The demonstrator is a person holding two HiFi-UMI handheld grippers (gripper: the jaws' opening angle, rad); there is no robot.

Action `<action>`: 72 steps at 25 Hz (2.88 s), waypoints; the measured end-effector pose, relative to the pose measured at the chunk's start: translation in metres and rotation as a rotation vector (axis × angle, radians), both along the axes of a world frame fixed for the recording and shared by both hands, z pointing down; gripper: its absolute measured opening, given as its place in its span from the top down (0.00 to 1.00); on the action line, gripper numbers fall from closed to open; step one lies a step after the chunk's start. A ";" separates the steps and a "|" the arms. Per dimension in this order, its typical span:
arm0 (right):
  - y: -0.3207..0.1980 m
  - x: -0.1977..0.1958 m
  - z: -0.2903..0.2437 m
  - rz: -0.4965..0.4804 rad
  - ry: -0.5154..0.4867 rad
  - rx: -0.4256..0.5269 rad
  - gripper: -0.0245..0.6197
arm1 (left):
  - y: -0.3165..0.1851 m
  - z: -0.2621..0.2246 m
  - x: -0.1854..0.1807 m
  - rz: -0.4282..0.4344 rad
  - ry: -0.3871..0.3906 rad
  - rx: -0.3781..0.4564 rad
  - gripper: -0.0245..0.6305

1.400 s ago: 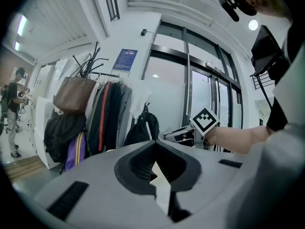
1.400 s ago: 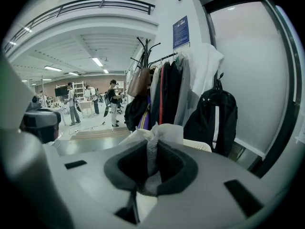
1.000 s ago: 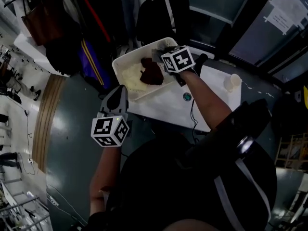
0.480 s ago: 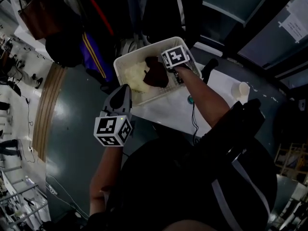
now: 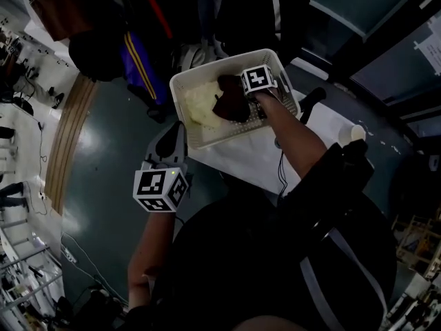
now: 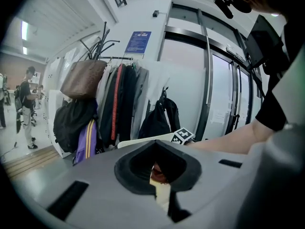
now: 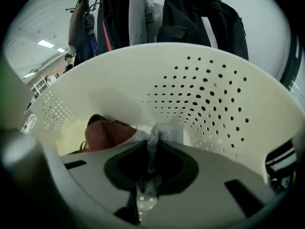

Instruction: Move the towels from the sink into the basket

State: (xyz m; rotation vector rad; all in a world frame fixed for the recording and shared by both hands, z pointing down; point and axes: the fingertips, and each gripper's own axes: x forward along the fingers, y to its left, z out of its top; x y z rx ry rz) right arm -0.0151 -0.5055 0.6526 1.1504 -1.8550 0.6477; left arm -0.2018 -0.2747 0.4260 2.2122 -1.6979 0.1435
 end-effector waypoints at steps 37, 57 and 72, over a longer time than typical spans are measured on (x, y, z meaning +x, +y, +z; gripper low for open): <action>0.161 -0.051 -0.212 -0.147 -0.434 0.372 0.92 | 0.123 -0.045 -0.007 0.060 0.009 0.155 0.96; 0.308 -0.029 -0.279 -0.188 -0.531 0.602 0.95 | 0.178 -0.050 0.013 0.129 0.019 0.188 0.96; 0.278 0.030 -0.273 -0.219 -0.564 0.586 0.95 | 0.125 -0.063 0.059 0.059 0.024 0.186 0.96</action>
